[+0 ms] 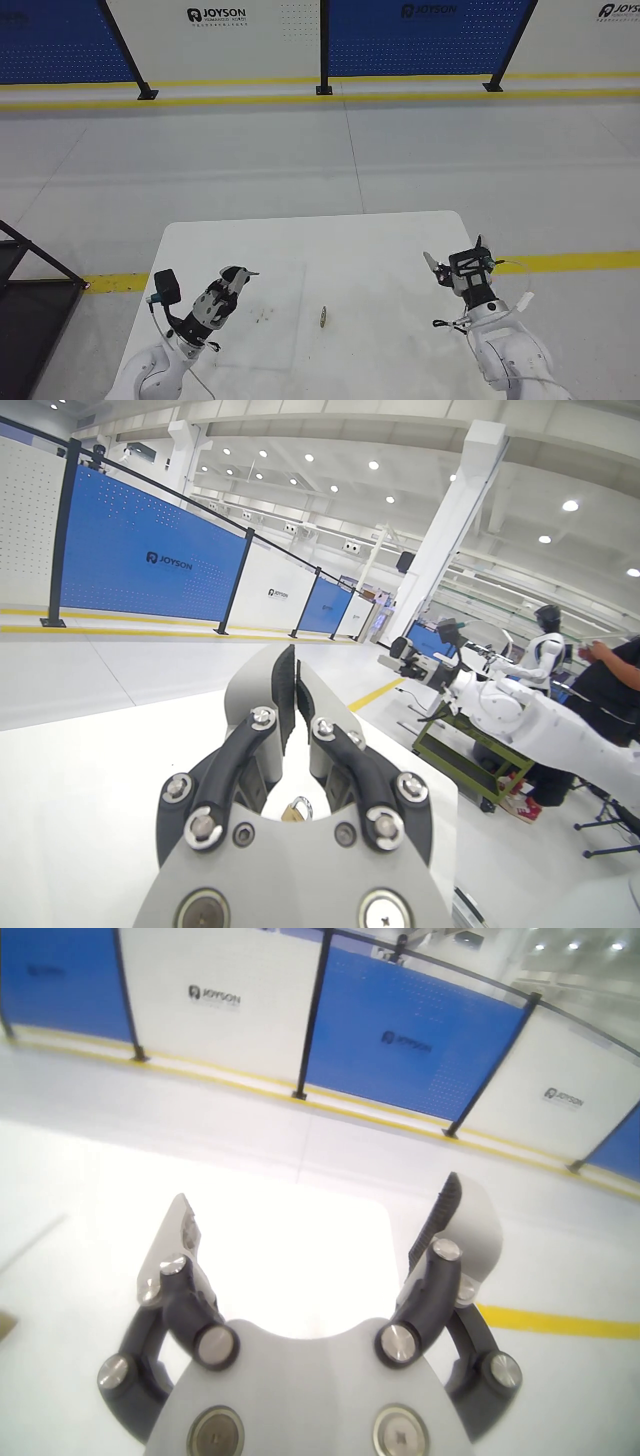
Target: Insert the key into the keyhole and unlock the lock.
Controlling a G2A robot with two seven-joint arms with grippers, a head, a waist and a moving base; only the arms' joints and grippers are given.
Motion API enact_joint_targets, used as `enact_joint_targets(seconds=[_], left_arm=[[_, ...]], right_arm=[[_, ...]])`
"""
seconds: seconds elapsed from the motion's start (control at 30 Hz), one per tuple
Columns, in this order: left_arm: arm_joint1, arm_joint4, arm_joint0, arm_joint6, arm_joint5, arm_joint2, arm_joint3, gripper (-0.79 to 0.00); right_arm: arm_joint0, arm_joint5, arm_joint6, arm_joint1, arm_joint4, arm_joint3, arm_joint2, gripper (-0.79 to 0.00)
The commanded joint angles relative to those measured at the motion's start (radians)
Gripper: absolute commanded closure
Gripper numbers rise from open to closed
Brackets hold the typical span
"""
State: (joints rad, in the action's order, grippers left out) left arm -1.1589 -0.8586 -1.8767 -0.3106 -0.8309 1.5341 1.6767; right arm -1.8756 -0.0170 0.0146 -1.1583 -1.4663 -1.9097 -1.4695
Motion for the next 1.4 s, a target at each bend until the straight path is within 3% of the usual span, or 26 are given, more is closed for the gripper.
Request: enact_joint_targets(seconds=[0.0,0.2,0.3,0.63,0.93,1.07,1.37], left_arm=[[0.000,-0.001,-0.001,0.000,0.002,0.000,0.001,0.000],[0.000,-0.001,-0.001,0.000,0.002,0.000,0.001,0.000],[0.000,-0.001,-0.001,0.000,0.002,0.000,0.001,0.000],[0.000,-0.001,-0.001,0.000,0.002,0.000,0.001,0.000],[0.000,-0.001,-0.001,0.000,0.002,0.000,0.001,0.000],[0.000,-0.001,-0.001,0.000,0.002,0.000,0.001,0.000],[0.000,-0.001,-0.001,0.000,0.002,0.000,0.001,0.000]], right_arm=[[-0.044,0.025,0.014,-0.004,-0.098,-0.012,0.078,-0.785],[-0.030,0.043,0.027,-0.026,-0.225,0.096,0.298,-0.785],[0.021,-0.002,0.026,-0.041,-0.224,0.172,0.401,-0.785],[0.241,0.107,0.003,-0.124,-0.104,0.463,0.621,-0.785],[0.324,0.134,-0.107,-0.177,0.000,0.618,0.713,-0.573],[0.330,0.162,-0.152,-0.189,0.015,0.643,0.727,-0.385],[0.331,0.219,-0.204,-0.204,0.008,0.667,0.739,-0.339]])
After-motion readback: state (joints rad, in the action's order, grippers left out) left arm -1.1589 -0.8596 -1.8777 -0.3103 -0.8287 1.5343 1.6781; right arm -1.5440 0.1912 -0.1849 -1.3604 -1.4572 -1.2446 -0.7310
